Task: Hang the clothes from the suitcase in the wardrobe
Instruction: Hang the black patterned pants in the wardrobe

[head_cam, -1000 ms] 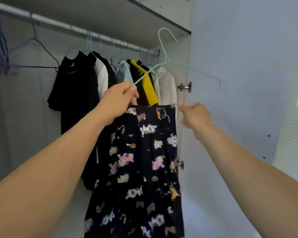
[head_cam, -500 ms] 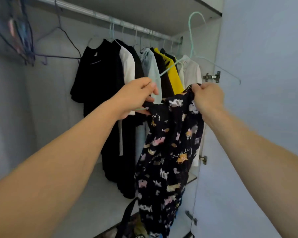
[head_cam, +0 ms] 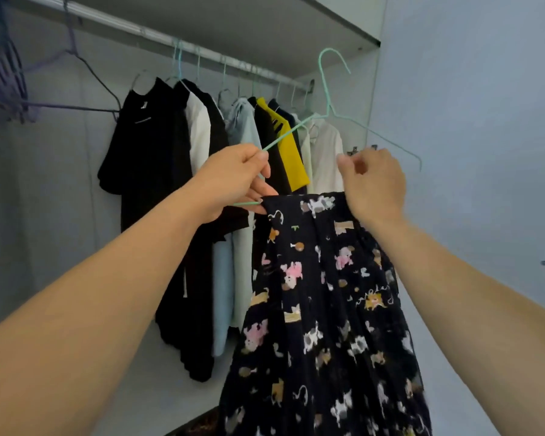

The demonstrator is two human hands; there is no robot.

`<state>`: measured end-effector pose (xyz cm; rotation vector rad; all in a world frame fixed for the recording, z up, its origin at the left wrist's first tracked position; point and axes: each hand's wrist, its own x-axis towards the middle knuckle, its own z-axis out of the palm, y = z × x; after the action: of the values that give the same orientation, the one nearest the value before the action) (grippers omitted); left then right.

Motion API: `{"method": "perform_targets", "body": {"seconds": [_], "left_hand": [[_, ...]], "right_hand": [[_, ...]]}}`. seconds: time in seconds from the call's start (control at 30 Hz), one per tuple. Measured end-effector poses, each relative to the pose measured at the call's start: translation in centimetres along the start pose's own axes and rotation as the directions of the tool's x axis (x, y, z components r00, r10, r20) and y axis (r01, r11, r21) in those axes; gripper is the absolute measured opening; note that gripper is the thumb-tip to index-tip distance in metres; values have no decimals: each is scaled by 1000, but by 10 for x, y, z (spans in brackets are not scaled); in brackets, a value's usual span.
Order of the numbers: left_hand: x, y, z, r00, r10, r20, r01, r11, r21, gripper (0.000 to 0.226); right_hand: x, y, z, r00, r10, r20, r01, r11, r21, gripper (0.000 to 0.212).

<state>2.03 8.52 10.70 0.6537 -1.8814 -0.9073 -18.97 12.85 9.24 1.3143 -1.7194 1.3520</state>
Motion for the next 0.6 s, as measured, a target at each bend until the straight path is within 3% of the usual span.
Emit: {"method": "perform_targets", "body": {"seconds": [0.07, 0.13, 0.23, 0.37, 0.6], "left_hand": [[0, 6, 8, 999, 18, -36, -17, 999, 44, 31], [-2, 10, 11, 998, 28, -50, -22, 993, 112, 31], [-7, 14, 2, 997, -1, -80, 16, 982, 189, 31], [-14, 27, -12, 987, -50, -153, 87, 965, 248, 32], [-45, 89, -57, 969, -63, -237, 164, 885, 435, 32]], "right_hand": [[-13, -9, 2, 935, -123, 331, 126, 992, 15, 57], [-11, 1, 4, 877, -48, 477, 124, 984, -129, 58], [1, 13, 3, 916, 98, 389, 5, 966, -257, 47], [5, -10, 11, 918, -58, 393, 57, 998, 15, 49], [17, -62, 16, 821, -238, 520, 219, 971, 99, 55]]}}
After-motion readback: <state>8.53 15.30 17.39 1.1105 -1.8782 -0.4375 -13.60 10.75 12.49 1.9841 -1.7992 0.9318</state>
